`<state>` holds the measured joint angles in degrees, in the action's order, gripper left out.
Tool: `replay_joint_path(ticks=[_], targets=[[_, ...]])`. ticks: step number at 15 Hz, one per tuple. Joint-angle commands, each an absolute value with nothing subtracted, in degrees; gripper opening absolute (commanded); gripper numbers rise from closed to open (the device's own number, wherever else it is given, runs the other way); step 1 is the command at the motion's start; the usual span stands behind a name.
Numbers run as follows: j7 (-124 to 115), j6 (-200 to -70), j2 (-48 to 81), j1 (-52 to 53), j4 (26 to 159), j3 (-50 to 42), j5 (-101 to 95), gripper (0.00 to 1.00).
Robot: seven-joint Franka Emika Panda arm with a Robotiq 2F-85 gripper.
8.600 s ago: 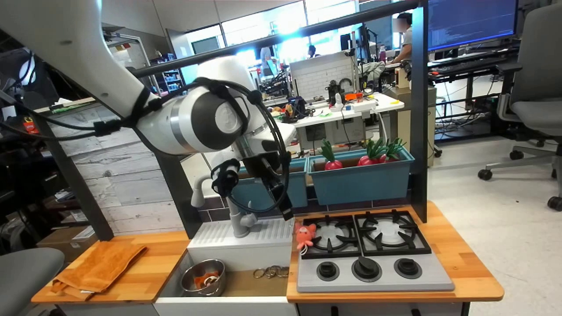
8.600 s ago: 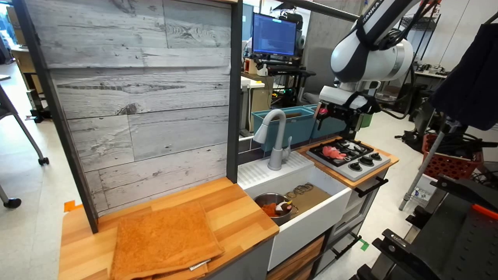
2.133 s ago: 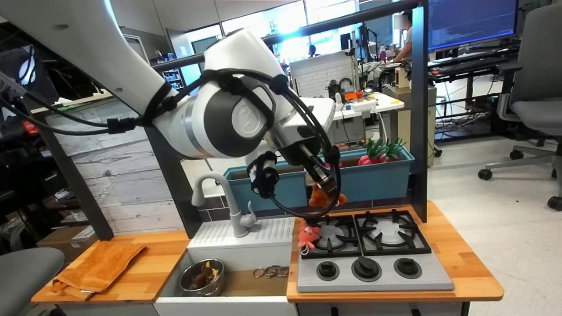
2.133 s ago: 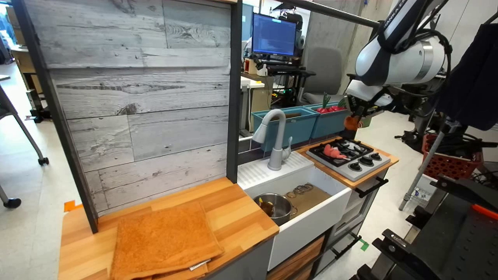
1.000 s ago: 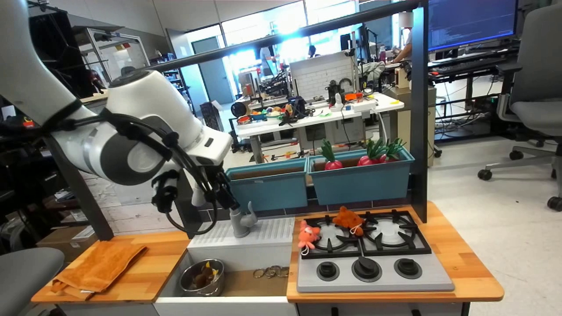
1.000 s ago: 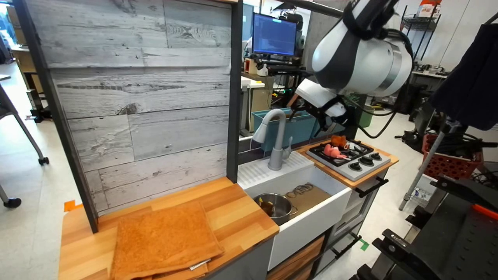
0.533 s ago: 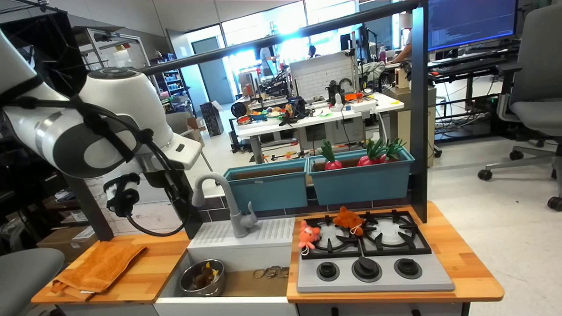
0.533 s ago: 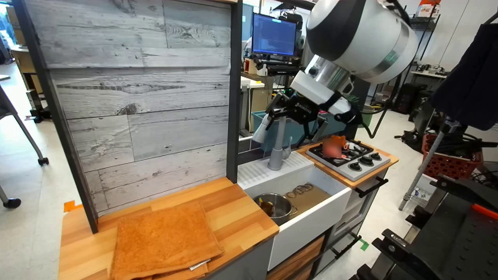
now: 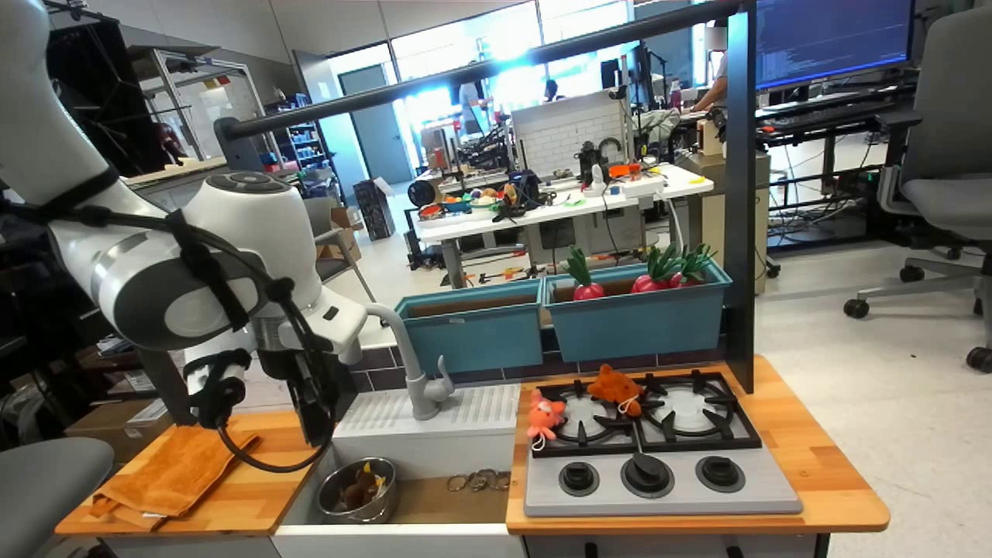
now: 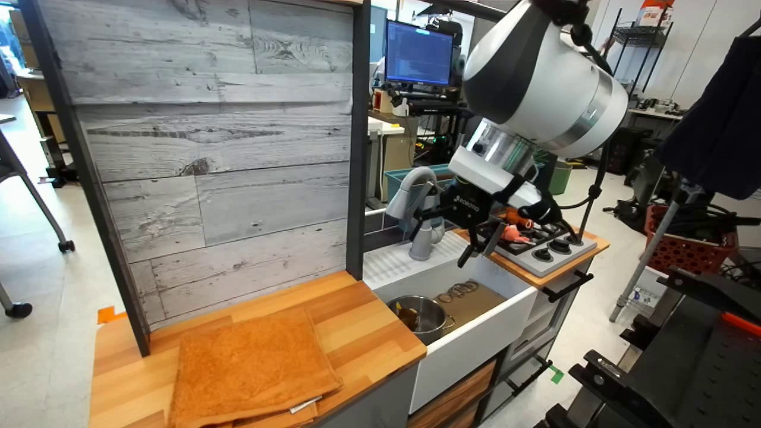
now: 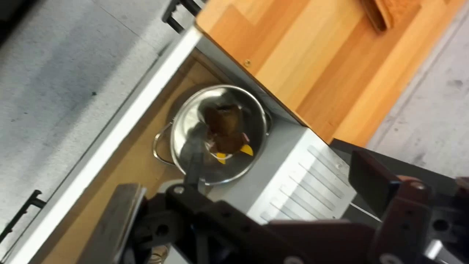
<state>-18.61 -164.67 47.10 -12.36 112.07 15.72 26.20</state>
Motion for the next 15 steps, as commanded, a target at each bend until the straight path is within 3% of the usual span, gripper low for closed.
replay_joint_path(ticks=[1, 4, 5, 13, 15], targets=[[-24.52, -150.43, 45.16, -2.21, 108.48, 3.52, 21.16, 1.0], [-30.05, -140.28, 47.25, 4.34, 103.15, -4.6, 13.97, 1.0], [-30.33, -142.84, 48.85, 6.42, 101.4, -6.84, 11.05, 1.0], [-19.44, -147.07, 48.06, 2.54, 103.15, -2.05, 11.96, 1.0], [-18.26, -141.99, 50.45, 4.67, 99.97, -3.71, 8.83, 1.0]])
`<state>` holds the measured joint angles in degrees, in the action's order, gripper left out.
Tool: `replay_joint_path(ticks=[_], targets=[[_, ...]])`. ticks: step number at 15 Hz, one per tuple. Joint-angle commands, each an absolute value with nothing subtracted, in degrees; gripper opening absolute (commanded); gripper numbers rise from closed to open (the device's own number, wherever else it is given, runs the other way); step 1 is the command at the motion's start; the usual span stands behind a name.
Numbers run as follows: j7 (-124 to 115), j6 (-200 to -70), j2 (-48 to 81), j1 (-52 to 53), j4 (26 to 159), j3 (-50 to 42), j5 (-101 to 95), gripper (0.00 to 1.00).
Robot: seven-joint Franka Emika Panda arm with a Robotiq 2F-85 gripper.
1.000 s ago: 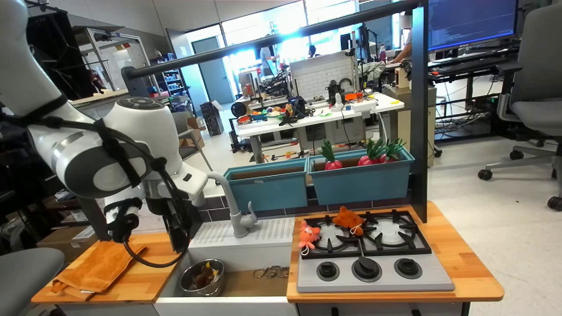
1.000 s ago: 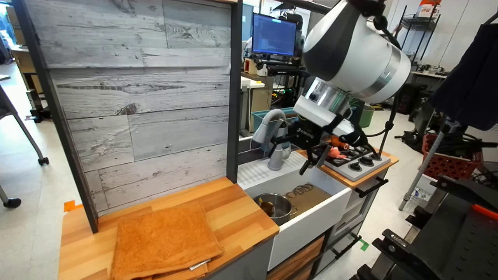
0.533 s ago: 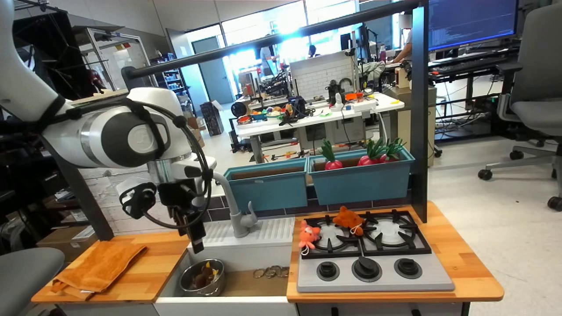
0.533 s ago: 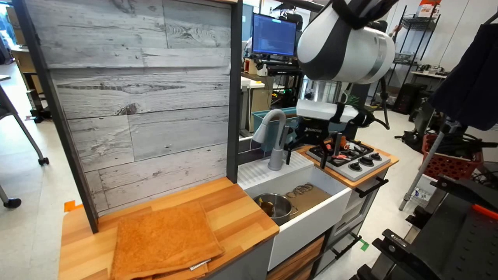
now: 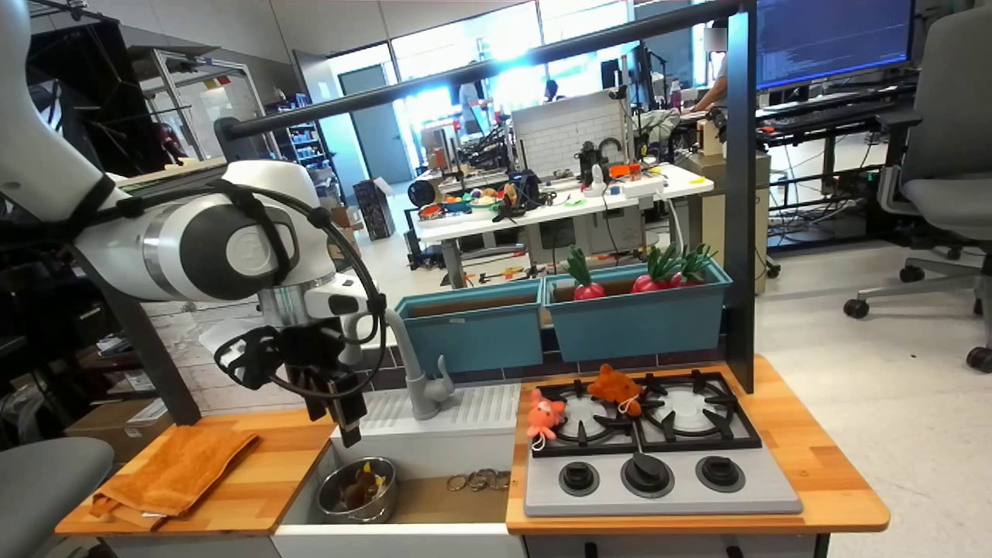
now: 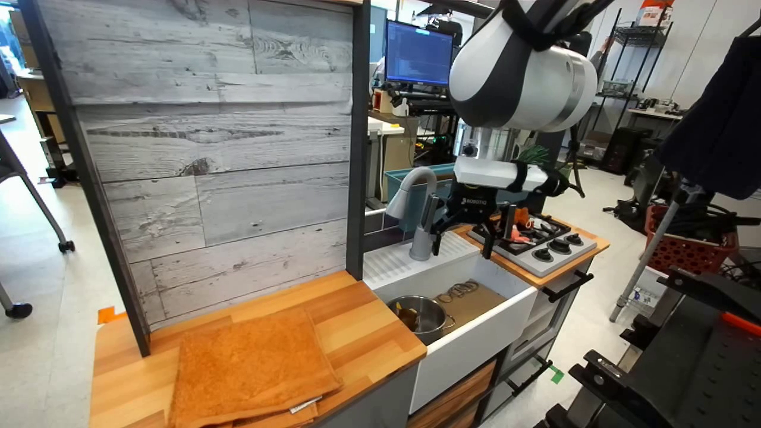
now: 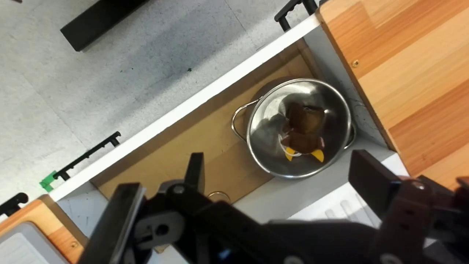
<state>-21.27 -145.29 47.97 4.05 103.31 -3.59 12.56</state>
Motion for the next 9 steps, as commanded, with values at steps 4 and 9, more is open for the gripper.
replay_joint_path(ticks=[4, 9], targets=[[-24.25, -131.91, 57.6, 8.88, 90.81, -6.93, 3.78, 1.0], [-27.27, -127.82, 68.21, 10.53, 77.09, -6.95, 1.99, 1.0]])
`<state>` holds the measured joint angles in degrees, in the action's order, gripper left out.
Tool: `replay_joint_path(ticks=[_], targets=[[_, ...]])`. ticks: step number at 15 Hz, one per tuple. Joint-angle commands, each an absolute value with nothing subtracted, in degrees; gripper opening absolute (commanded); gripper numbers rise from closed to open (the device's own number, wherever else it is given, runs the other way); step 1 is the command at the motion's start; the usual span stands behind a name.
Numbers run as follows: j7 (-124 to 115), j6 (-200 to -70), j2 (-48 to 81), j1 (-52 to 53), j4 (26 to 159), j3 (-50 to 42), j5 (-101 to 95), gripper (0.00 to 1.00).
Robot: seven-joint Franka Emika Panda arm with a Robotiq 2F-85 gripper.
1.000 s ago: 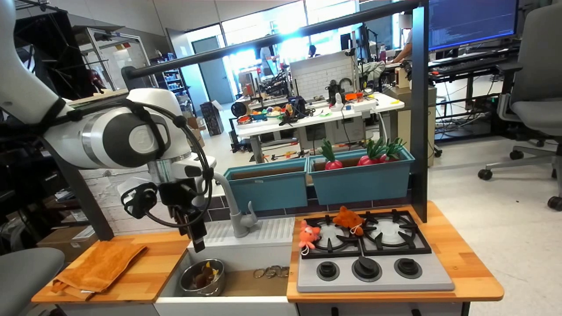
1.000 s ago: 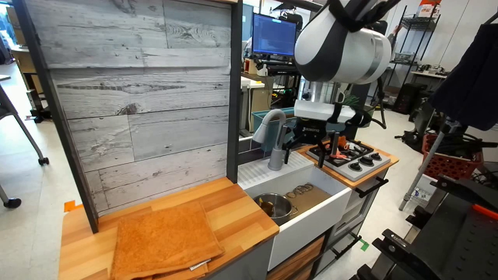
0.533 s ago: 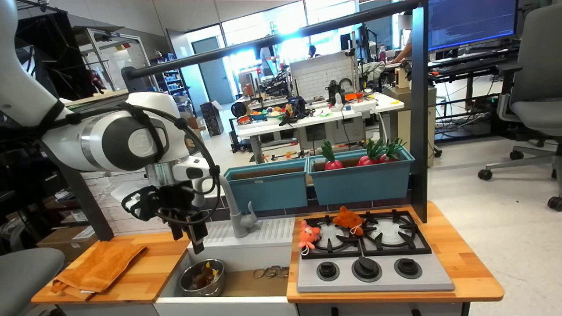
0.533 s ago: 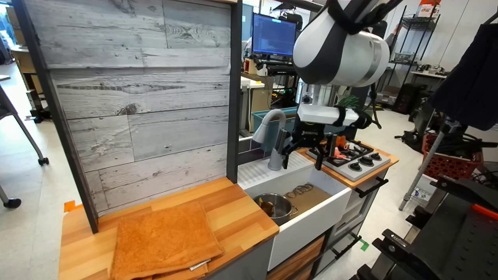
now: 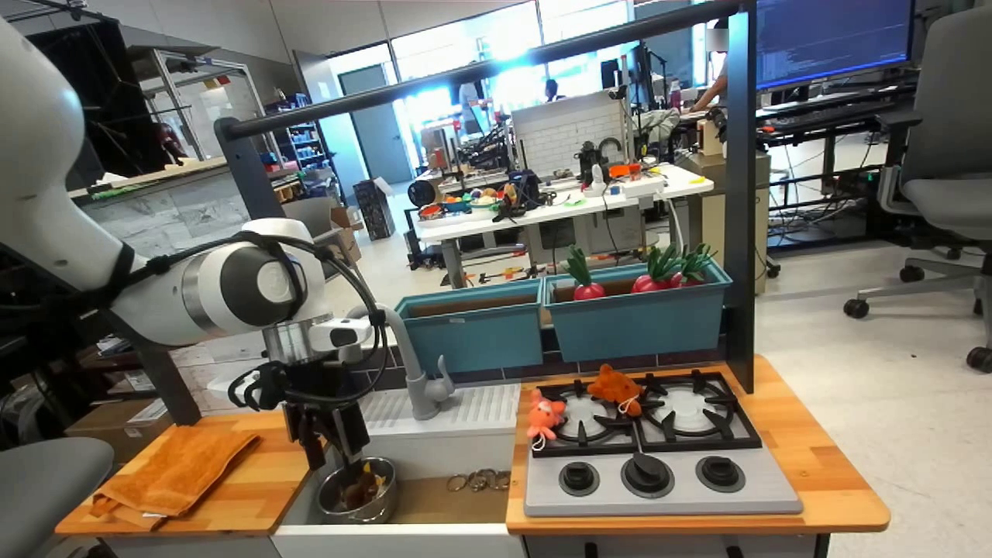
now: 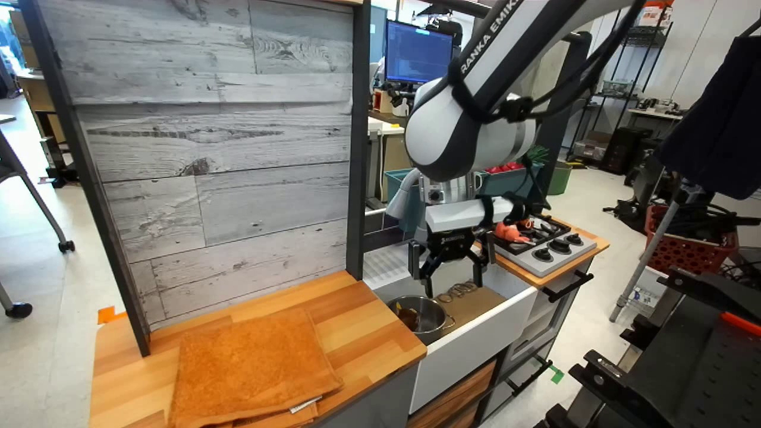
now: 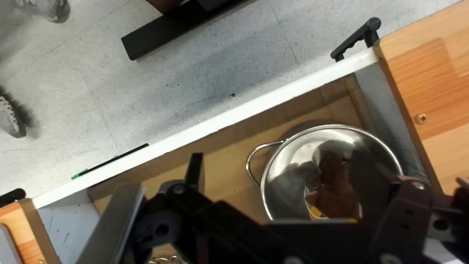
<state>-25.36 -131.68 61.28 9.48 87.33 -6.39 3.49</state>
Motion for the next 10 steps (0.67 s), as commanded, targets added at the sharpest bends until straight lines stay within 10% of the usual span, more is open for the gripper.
replay_joint_path(ticks=[1, 10], targets=[[-27.02, -127.93, 69.96, 10.61, 74.83, -6.75, 2.09, 1.0], [-24.63, -130.07, 83.07, 9.94, 59.4, -5.77, 2.51, 0.96]])
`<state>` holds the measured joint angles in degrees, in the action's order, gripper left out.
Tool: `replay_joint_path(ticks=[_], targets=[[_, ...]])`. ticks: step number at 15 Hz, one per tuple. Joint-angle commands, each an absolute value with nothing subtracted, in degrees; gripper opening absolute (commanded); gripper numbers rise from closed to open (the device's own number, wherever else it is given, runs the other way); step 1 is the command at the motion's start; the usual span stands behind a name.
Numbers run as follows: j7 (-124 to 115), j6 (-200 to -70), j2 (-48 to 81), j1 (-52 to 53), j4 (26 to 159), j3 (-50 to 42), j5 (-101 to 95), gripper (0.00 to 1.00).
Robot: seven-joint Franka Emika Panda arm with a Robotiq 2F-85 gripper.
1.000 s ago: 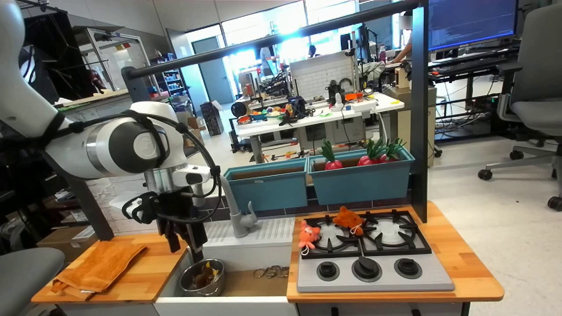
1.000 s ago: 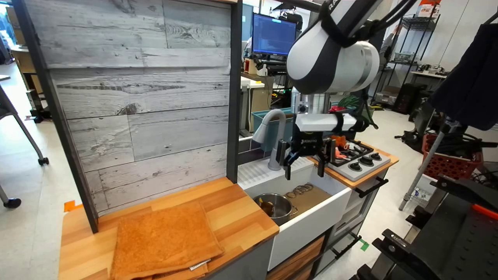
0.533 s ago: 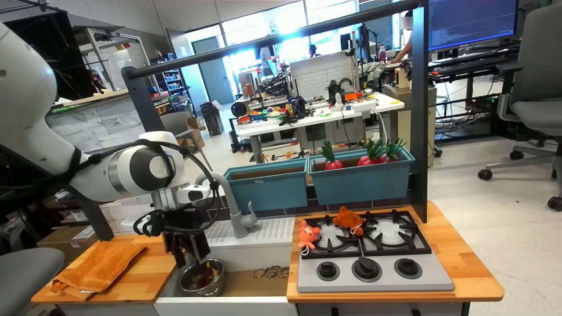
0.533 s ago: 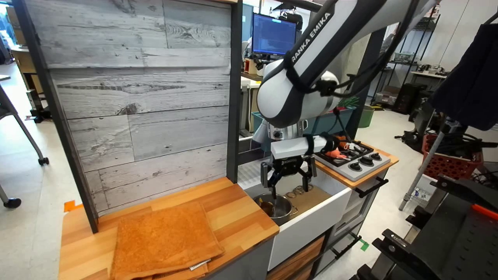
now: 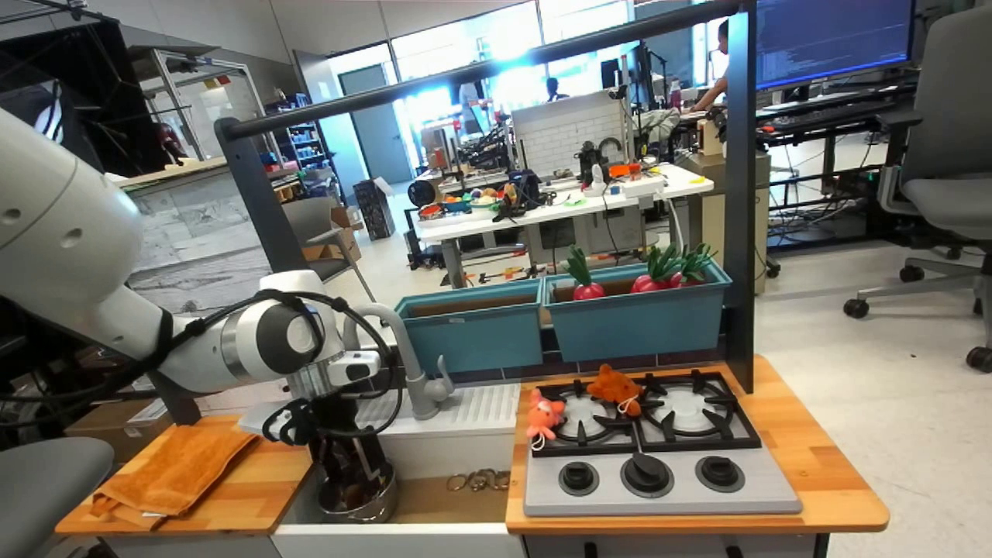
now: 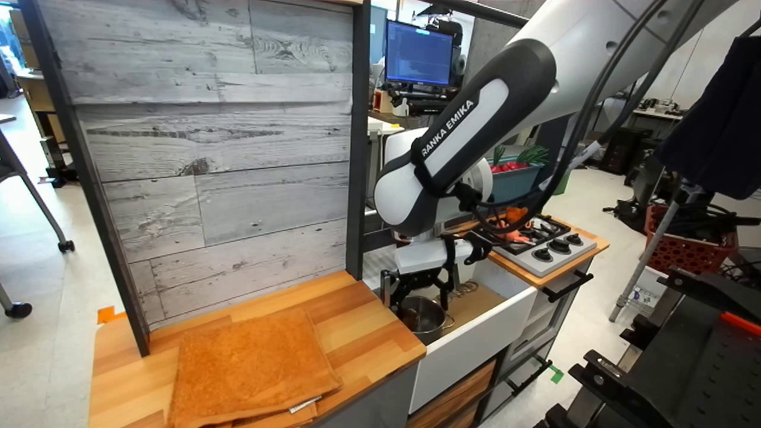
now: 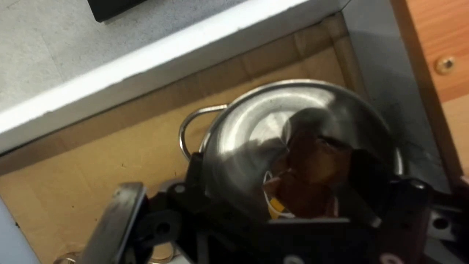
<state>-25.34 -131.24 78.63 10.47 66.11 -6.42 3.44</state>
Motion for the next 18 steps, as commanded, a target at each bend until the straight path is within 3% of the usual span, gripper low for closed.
replay_joint_path(ticks=[1, 5, 7, 10, 13, 15, 18], targets=[[-24.04, -130.42, 83.61, 9.65, 58.46, -5.56, 2.59, 0.97], [-21.12, -131.13, 85.48, 8.9, 55.67, -4.64, 2.58, 0.82], [-20.05, -131.0, 85.96, 8.45, 55.15, -4.14, 2.81, 0.82], [-17.85, -131.48, 85.9, 7.65, 55.94, -3.01, 3.1, 0.65], [-16.26, -132.47, 85.17, 6.9, 58.45, -2.78, 3.81, 0.73], [-15.34, -132.7, 84.77, 6.18, 59.52, -2.47, 3.98, 0.92], [-14.58, -133.14, 84.53, 5.18, 60.66, -2.17, 4.09, 1.0]])
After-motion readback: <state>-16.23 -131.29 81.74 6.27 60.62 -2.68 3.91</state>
